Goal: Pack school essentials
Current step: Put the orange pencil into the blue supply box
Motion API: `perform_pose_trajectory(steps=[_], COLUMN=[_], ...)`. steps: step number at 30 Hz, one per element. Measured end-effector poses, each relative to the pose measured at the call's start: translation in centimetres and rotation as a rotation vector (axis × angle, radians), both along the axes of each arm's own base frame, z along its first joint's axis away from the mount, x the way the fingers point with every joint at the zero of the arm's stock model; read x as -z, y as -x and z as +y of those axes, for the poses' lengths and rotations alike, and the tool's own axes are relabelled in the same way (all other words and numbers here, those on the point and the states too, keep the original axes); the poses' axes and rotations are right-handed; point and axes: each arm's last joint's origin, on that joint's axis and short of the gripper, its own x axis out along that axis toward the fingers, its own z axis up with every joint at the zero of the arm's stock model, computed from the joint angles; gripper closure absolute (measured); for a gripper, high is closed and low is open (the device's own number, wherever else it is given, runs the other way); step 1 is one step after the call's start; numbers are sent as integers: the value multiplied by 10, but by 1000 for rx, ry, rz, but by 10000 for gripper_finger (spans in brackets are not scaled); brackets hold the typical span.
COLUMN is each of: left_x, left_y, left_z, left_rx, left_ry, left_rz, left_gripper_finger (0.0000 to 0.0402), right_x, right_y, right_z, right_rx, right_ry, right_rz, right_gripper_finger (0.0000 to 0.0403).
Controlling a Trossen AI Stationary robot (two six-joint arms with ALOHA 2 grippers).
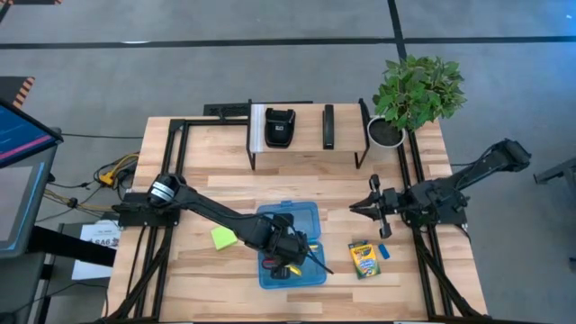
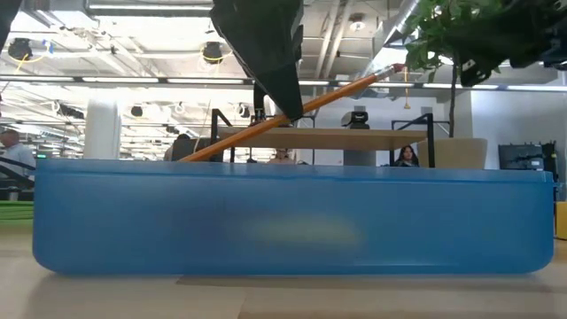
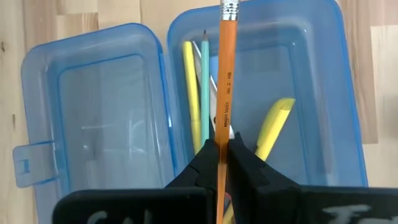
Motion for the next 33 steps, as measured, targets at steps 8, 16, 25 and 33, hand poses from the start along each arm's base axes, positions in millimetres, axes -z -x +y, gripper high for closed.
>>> perform_pose_trajectory(steps=[8,16,25,33], left_x=[0,0,1,1], left_y=[0,5,16,18], left_z=[-1,-10,-32,-36], left_rx=[0,1,36,45], left_ry=[-11,9,2,9], left_rz=[-6,12,13,19], left_gripper_finger=[401,401,401,401], right_x=[3,9,13,10], right_y=[-4,-12,-20,-22], right_z=[0,3,7,8], right_rx=[9,9,9,9], right_ry=[-23,-38,-71,-59], right_rz=[8,30,25,-15], right_gripper_finger=[349,349,349,349])
